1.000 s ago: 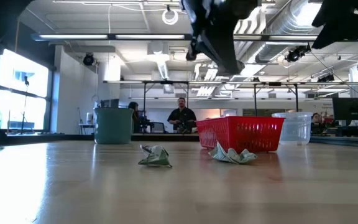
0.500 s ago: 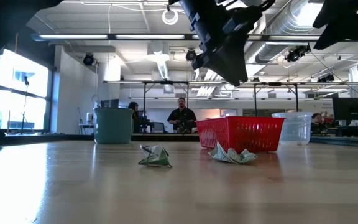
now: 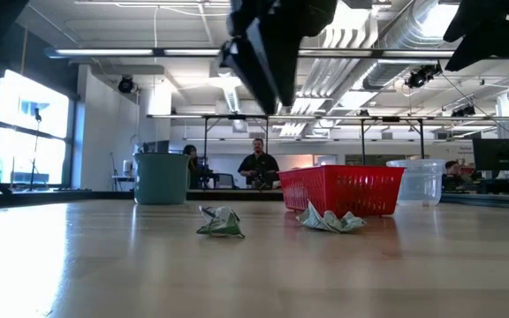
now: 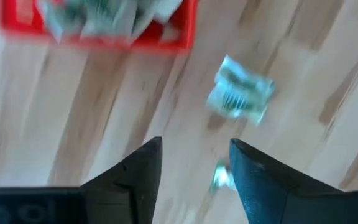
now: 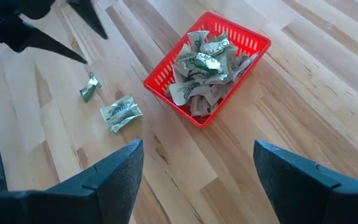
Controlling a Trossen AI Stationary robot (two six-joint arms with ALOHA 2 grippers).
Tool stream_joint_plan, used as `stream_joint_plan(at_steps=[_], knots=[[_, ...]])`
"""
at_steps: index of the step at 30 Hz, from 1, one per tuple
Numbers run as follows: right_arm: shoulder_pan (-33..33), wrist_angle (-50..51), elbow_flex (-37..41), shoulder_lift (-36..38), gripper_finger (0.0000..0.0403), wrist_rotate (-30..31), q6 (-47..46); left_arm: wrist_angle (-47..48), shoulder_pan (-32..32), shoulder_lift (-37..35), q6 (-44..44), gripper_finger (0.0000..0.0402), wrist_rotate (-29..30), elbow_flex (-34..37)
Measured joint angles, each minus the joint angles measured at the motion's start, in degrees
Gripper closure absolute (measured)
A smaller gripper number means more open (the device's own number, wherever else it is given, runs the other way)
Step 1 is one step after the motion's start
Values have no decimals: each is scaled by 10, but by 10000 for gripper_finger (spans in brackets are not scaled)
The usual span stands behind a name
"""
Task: Pick and place items into bin
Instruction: Put the truvia packet into the orange bin
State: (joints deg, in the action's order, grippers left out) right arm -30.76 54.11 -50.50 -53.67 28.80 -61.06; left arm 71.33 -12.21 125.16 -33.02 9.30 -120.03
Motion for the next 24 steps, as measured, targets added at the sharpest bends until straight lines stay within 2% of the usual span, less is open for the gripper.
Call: stream_joint_plan(at_steps=[3,9,14,19,22,24], knots=[[0,0,0,0,110,0,0,43,-26,0,-53,192,3,2],[0,0,0,0,110,-2,11,49,-89,0,-139,203,3,33],[0,-1,0,0,110,-12,11,5,-145,0,-226,204,7,72],[0,0,0,0,110,-19,23,-90,-184,0,-242,204,82,78],[0,0,0,0,110,-19,32,-119,-178,-1,-225,204,131,97],[0,0,0,0,110,-20,36,-157,-170,0,-217,204,141,120]])
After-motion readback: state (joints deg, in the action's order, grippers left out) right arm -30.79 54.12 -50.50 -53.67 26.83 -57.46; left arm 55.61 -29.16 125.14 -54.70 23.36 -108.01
